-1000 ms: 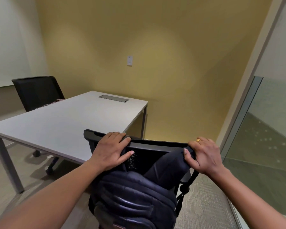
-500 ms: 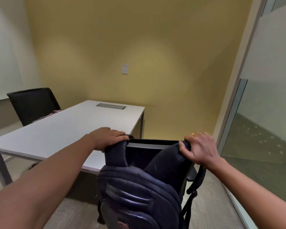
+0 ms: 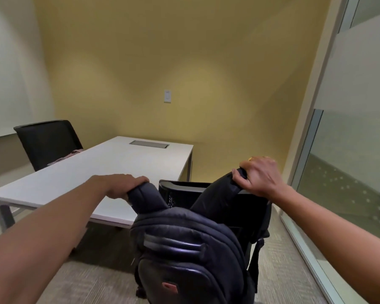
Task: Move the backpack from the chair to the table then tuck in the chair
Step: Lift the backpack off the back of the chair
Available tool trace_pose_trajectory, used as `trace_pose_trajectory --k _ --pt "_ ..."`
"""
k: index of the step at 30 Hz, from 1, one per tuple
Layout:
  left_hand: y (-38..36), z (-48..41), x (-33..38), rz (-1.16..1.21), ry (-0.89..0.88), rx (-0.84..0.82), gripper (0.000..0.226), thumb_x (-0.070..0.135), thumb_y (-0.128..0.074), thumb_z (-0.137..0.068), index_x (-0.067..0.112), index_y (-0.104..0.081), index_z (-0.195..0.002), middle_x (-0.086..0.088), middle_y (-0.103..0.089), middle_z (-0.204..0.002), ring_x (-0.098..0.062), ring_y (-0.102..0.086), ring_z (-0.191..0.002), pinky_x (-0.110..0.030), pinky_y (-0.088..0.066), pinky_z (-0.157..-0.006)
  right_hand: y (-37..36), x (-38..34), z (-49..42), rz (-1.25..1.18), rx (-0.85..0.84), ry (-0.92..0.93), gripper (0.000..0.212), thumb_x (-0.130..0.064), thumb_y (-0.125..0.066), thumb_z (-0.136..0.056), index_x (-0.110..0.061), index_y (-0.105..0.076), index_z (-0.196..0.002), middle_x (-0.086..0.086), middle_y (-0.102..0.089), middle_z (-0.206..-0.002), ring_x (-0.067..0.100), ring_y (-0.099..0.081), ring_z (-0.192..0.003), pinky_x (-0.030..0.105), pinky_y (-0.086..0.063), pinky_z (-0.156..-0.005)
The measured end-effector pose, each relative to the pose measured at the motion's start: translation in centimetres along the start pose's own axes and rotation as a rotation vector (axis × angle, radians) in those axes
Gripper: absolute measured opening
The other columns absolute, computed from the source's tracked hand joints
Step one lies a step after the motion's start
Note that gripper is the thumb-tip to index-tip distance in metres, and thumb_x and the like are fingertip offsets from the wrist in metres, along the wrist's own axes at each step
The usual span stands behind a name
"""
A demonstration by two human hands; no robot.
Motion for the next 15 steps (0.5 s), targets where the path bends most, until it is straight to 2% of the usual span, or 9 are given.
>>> trace_pose_trajectory --k 6,9,12,15 --pt "1.4 1.5 -1.0 0.271 0.048 -0.115 0.058 0.013 -0.067 -0.081 0.021 -0.036 -0.129 -0.008 -0.052 -0.129 -0.02 -0.053 -0.11 -0.025 -0.048 -0.087 2.5 -0.2 -2.1 0.038 0.024 -0.041 0.059 -0.055 -0.012 -0.073 -0.009 -0.042 -0.05 0.009 -0.043 -0.048 0.025 -0.036 -0.047 0.03 -0.015 -0.047" --pt "1.5 2.6 -1.1 0.389 0.081 -0.221 0.053 0.006 -0.068 -0.079 0.022 -0.042 -0.122 -0.007 -0.052 -0.124 -0.019 -0.057 -0.105 -0.021 -0.056 -0.076 3.5 -0.7 -2.8 0.04 0.03 -0.017 0.06 -0.054 -0.009 -0.073 -0.009 -0.041 -0.051 0.009 -0.044 -0.049 0.024 -0.038 -0.048 0.03 -0.02 -0.048" --pt "1.9 3.8 -0.6 0.465 0.103 -0.265 0.049 -0.004 -0.064 -0.079 0.014 -0.047 -0.122 -0.015 -0.056 -0.12 -0.028 -0.061 -0.102 -0.026 -0.058 -0.071 4.5 -0.9 -3.1 0.043 0.061 -0.014 0.061 -0.054 -0.009 -0.074 -0.009 -0.042 -0.05 0.007 -0.04 -0.048 0.024 -0.036 -0.047 0.029 -0.015 -0.045" --pt "3.2 5.0 0.0 0.443 0.084 -0.236 0.053 -0.006 -0.062 -0.08 0.01 -0.045 -0.127 -0.015 -0.057 -0.117 -0.029 -0.06 -0.102 -0.026 -0.059 -0.069 5.5 -0.7 -3.3 -0.001 0.089 -0.04 0.063 -0.054 -0.01 -0.076 -0.008 -0.044 -0.049 0.006 -0.039 -0.047 0.024 -0.036 -0.047 0.028 -0.015 -0.045"
Point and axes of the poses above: each hand's wrist, its own z-axis away from the middle knuckle, its own y-axis out of the back of the hand, x = y × z, the point moved 3 cm from there along -z, towards the middle knuckle
